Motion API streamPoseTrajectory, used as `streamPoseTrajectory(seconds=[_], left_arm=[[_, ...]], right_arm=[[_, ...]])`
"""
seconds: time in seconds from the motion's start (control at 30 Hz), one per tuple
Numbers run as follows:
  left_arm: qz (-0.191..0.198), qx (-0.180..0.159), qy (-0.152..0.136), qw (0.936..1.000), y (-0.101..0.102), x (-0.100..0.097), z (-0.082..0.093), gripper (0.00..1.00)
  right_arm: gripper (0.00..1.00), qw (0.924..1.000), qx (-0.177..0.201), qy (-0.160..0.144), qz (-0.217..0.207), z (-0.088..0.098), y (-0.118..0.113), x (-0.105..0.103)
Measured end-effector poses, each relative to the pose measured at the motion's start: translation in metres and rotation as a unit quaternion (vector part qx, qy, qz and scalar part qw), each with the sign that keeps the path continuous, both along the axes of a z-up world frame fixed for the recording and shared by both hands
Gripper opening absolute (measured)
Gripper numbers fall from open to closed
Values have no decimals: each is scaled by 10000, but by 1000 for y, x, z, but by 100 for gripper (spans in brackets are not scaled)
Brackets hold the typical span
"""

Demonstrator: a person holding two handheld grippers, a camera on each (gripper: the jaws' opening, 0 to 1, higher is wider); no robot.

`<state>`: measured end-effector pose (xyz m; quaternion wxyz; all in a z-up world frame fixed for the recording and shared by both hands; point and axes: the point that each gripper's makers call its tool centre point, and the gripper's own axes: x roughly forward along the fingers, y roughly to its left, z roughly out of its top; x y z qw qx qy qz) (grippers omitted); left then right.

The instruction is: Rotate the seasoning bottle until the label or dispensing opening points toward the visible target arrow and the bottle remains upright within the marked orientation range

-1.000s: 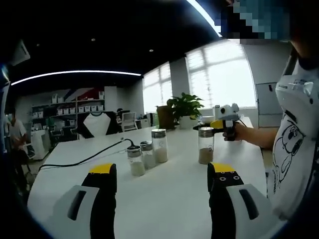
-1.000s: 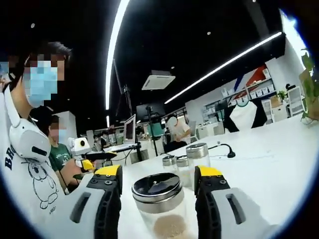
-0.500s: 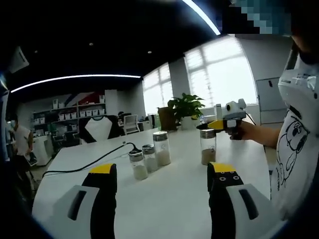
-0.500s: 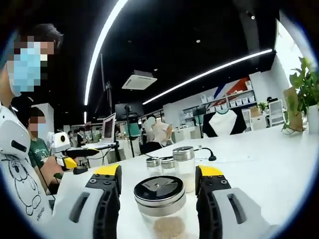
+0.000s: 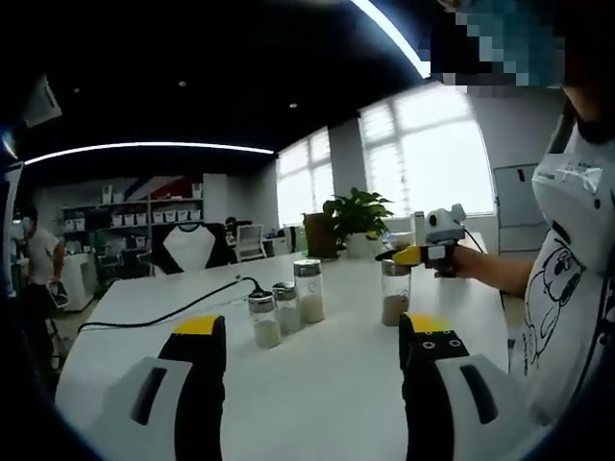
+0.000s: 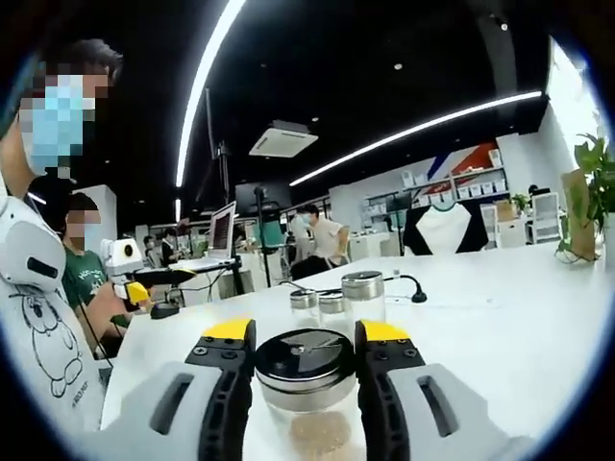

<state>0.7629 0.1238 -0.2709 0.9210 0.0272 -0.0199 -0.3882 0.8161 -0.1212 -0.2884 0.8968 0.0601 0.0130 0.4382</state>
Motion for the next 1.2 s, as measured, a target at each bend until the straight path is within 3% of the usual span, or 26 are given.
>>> streamPoseTrajectory(seconds=[0.13,0.33,0.43,0.6,0.67,0.77,0.8,0.9,0.97,1.07,1.1,1.2], left_arm=[[50,-12,-70,10000,1,0,3,77],[-6,7,-9,10000,5,-8,0,76],[26,-57,-40,10000,10,-7,1,76],[3,-16,2,10000,7,-4,-1,76],[-32,-18,-33,10000,4,-4,1,76],[-76,-70,-53,9999,1,-5,3,76],[-78,-54,-56,9999,0,-5,2,76],[-69,-26,-25,10000,1,-5,-2,76],[-79,-39,41,10000,1,-3,-5,76],[-126,-38,264,9996,-4,10,-13,76],[-134,4,215,9997,-7,12,-12,76],[-280,61,-17,9996,-22,11,-3,76]], right_arm=[[40,9990,193,-24,403,0,2,-3],[40,9958,46,133,909,-1,4,-5],[40,9943,-21,156,1055,-2,5,-6],[41,9919,227,129,1243,-4,4,-8],[44,9923,176,132,1221,-3,4,-10],[75,9946,577,-77,861,19,-6,-10],[75,9945,596,-98,853,21,-7,-12],[57,9983,364,-57,450,16,-15,-12],[59,9996,208,18,175,10,-15,-10],[73,9997,-163,135,-92,-1,-11,-7],[73,9990,-368,190,-180,-8,-9,-7],[66,9989,-413,138,-145,-11,4,-10]])
